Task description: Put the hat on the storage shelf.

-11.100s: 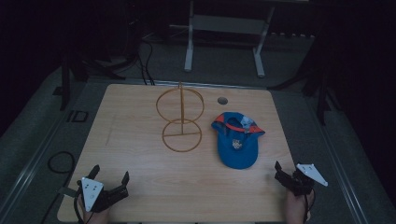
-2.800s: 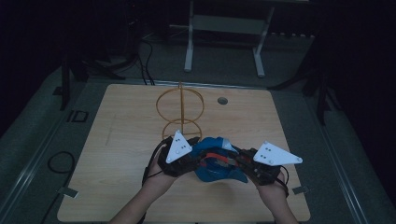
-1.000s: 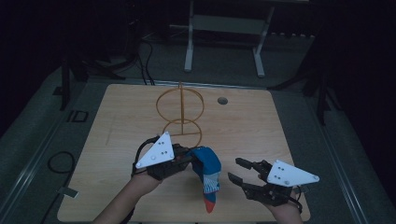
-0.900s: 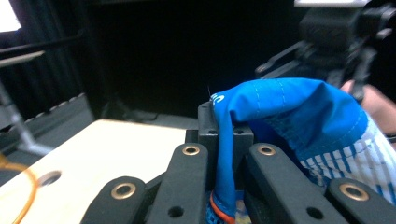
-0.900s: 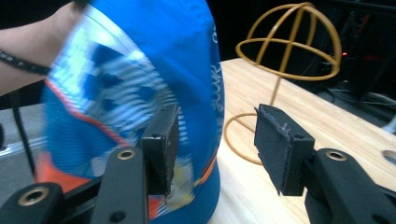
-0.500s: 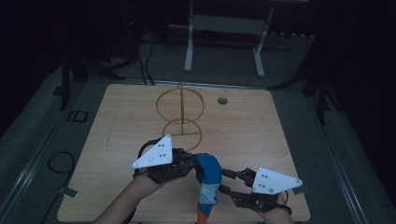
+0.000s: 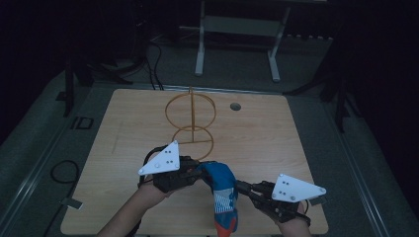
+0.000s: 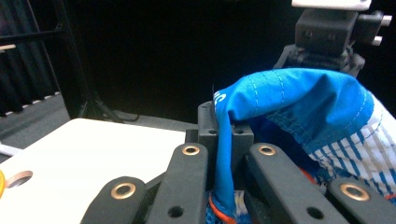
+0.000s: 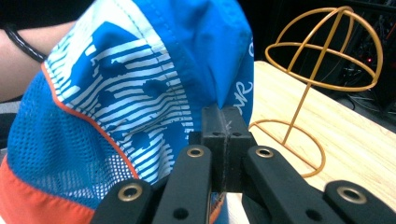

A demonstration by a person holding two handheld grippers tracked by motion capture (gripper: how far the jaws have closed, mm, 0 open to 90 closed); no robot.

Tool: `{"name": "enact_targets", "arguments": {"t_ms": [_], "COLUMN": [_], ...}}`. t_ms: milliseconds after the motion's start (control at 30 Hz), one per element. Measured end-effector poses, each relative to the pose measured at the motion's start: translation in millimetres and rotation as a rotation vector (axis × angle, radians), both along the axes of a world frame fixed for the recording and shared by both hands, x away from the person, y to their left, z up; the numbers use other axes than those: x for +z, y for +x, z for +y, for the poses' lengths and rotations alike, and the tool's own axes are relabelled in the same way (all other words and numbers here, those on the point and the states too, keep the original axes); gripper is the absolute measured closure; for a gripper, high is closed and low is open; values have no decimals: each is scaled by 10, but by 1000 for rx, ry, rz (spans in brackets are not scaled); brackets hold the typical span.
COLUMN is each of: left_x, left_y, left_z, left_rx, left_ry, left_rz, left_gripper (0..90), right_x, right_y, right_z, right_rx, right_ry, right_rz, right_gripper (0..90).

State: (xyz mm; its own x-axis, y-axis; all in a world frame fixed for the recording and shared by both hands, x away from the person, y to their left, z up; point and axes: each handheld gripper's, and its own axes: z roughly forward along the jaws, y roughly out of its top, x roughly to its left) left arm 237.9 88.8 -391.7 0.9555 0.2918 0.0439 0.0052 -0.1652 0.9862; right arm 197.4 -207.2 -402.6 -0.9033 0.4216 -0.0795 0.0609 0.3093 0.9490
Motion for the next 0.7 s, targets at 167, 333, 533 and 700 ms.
{"name": "enact_targets", "arguments": {"t_ms": [167,333,533,700], "left_x": [8,-22,-59,-69], "left_y": [-19,-37,-90,-145], "left_z": [19,65,66,159], "left_rx": [8,8,-1,6], "left_ry": [21,71,63,57], "left_rz": [-8,-7,8,16], "left_gripper": [885,882,826,650], "right_x": [55,132,213,283], "right_y": [3,43,46,63], "right_z": [-41,-119,-140,-164], "right_rx": [-6,-43,-52,-60], "right_ry": [14,21,36,45], "right_rz": [-6,-25,-39,-49], "right_gripper": [900,900,900,900]}}
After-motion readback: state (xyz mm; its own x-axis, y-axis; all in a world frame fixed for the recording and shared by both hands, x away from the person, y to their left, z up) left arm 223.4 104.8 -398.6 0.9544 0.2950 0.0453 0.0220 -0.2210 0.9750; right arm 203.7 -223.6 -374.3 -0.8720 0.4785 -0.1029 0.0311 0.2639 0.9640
